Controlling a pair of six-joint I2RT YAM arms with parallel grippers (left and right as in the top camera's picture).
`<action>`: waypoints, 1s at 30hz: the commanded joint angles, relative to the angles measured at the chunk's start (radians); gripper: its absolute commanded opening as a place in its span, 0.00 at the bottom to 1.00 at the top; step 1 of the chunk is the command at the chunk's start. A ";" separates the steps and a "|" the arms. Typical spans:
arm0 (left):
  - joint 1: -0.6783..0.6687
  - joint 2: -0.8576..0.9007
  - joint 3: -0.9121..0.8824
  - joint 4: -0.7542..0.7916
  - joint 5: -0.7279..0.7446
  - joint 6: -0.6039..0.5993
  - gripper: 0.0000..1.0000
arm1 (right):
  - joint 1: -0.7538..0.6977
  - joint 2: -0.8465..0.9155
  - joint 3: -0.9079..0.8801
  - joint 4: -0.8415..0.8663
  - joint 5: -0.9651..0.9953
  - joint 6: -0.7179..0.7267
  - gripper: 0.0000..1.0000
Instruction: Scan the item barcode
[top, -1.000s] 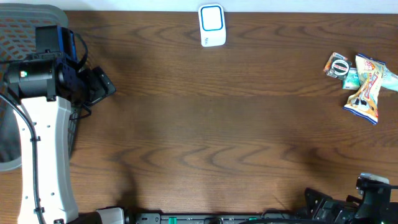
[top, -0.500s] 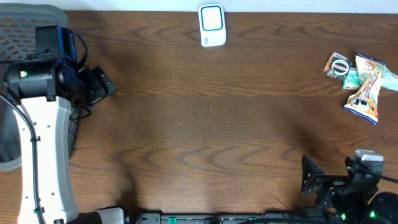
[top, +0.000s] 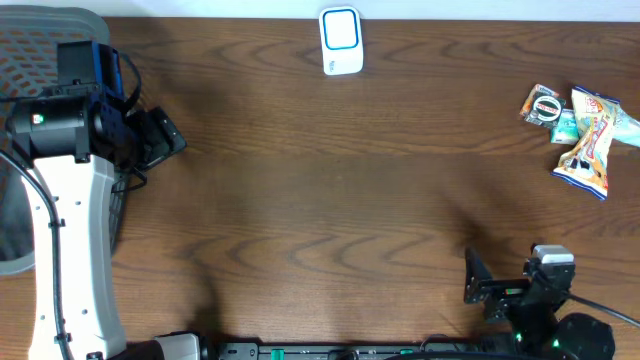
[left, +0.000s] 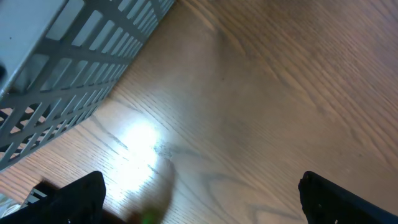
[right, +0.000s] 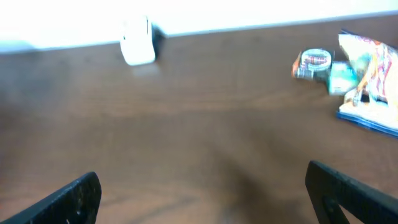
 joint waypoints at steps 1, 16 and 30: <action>0.002 0.006 -0.003 -0.003 -0.006 -0.005 0.98 | -0.009 -0.028 -0.048 0.053 -0.010 -0.026 0.99; 0.002 0.006 -0.003 -0.003 -0.006 -0.005 0.98 | -0.009 -0.028 -0.240 0.419 -0.014 -0.155 0.99; 0.002 0.006 -0.003 -0.003 -0.006 -0.005 0.98 | -0.009 -0.029 -0.480 0.811 -0.014 -0.131 0.99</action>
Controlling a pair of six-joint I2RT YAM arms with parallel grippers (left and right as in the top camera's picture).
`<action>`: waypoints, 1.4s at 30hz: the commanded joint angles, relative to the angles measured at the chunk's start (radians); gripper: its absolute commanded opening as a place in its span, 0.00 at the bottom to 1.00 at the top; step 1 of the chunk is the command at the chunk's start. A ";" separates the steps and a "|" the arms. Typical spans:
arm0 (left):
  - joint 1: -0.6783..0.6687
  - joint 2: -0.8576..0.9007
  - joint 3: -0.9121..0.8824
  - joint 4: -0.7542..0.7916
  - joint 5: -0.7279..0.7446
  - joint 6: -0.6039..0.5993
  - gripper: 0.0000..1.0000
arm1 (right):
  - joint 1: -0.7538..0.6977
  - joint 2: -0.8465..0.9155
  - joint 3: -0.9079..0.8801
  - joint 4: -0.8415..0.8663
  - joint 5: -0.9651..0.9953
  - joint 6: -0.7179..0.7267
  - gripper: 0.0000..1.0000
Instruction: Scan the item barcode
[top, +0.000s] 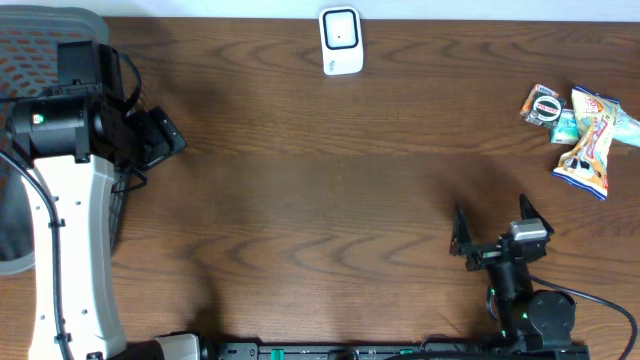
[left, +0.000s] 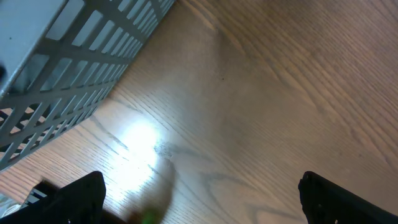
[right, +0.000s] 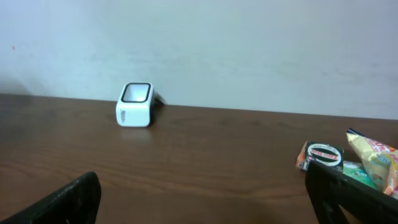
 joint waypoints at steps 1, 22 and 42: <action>0.002 0.006 -0.003 -0.003 -0.006 -0.005 0.98 | -0.009 -0.007 -0.032 0.044 0.001 0.007 0.99; 0.002 0.006 -0.003 -0.003 -0.006 -0.005 0.98 | -0.009 -0.007 -0.117 0.119 0.031 0.057 0.99; 0.002 0.006 -0.003 -0.003 -0.006 -0.005 0.98 | -0.013 -0.007 -0.117 0.020 0.072 -0.024 0.99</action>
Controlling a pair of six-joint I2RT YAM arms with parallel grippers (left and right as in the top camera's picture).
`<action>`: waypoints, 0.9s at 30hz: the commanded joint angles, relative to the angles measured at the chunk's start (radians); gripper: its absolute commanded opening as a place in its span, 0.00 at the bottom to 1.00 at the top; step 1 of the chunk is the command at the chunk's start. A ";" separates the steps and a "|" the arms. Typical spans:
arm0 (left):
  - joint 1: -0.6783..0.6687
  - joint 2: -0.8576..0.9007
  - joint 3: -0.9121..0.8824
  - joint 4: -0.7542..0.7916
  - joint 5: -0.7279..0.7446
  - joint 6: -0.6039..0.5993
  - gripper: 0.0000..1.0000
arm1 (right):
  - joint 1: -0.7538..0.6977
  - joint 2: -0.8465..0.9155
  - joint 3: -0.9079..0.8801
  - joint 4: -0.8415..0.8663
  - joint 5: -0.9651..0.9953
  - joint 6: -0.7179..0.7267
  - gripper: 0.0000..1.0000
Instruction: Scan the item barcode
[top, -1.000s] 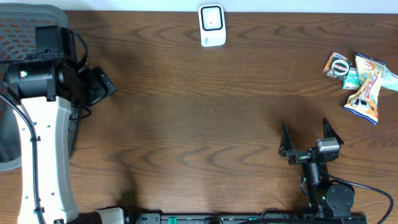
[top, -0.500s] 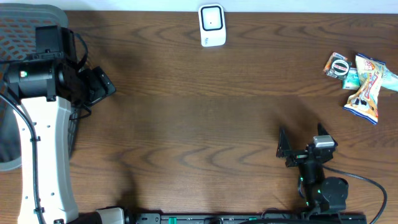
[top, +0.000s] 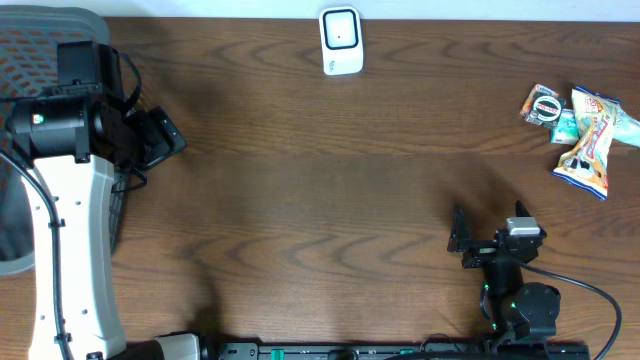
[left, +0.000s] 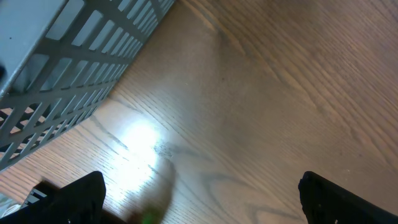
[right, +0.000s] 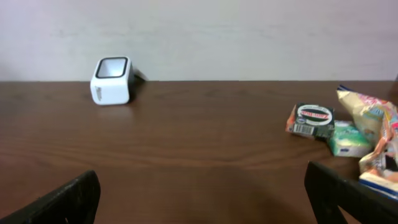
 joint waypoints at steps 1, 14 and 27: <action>0.002 0.006 -0.003 -0.003 -0.006 -0.005 0.98 | 0.008 -0.006 -0.002 -0.007 0.013 -0.061 0.99; 0.002 0.006 -0.003 -0.003 -0.006 -0.005 0.98 | 0.008 -0.006 -0.002 -0.008 0.013 -0.016 0.99; 0.002 0.006 -0.003 -0.003 -0.005 -0.005 0.98 | 0.008 -0.006 -0.002 -0.005 0.013 -0.016 0.99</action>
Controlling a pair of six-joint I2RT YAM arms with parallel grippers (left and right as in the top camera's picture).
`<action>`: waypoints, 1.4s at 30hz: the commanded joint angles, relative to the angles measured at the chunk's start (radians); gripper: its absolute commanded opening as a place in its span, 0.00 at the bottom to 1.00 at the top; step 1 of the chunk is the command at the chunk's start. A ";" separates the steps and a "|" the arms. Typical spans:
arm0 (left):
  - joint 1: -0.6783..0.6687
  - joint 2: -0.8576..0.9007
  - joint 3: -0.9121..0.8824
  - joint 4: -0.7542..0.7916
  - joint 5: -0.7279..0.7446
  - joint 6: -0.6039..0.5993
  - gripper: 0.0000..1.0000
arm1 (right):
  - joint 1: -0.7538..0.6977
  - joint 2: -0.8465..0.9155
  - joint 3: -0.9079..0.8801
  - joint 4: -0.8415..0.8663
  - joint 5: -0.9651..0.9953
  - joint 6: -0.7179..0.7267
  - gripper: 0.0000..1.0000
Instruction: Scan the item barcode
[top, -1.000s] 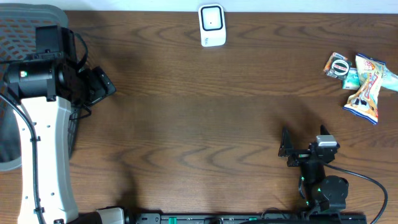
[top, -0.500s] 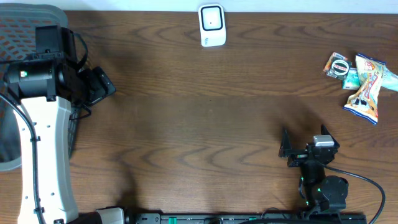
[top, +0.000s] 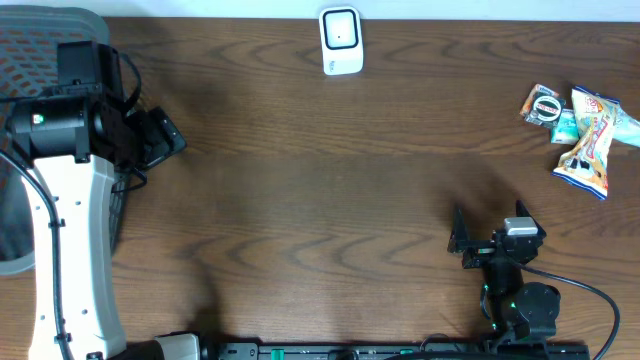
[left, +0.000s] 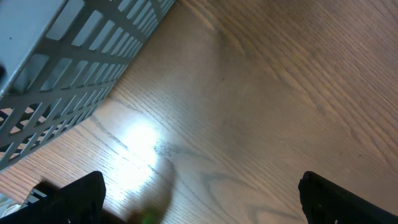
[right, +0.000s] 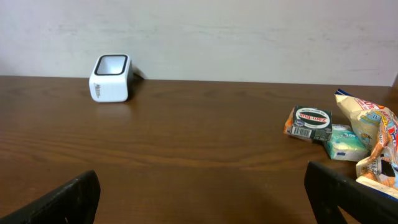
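A white barcode scanner (top: 340, 40) stands at the far middle edge of the table and shows far left in the right wrist view (right: 111, 78). At the far right lie a small packet with a round label (top: 543, 104) (right: 309, 123), a teal packet (right: 346, 140) and a snack bag (top: 595, 140). My right gripper (top: 490, 235) (right: 202, 196) is open and empty near the front edge, well short of the items. Over bare wood at the left my left gripper (top: 165, 140) (left: 199, 193) is open and holds nothing.
A grey slatted basket (left: 68, 68) sits at the table's left edge, close beside the left gripper. A pale wall (right: 199, 31) rises behind the scanner. Brown wood (top: 330, 200) lies between the two arms.
The right wrist view has shifted very slightly, with the packets a touch lower in it. Both grippers remain open, and neither the left arm nor the items have moved.
My right gripper was first low at the front right corner, looking down across the table. Then it stood further in and raised, facing the far wall. After that it had turned a little toward the packets, where it stays. The left arm held still throughout.
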 joint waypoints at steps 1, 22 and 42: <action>0.002 0.006 -0.003 -0.003 -0.006 -0.005 0.98 | 0.007 -0.006 -0.002 -0.005 0.012 0.008 0.99; 0.002 0.006 -0.003 -0.003 -0.006 -0.005 0.98 | 0.007 -0.006 -0.002 -0.004 0.012 0.008 0.99; -0.004 -0.074 -0.034 -0.085 -0.009 -0.004 0.97 | 0.007 -0.006 -0.002 -0.004 0.012 0.008 0.99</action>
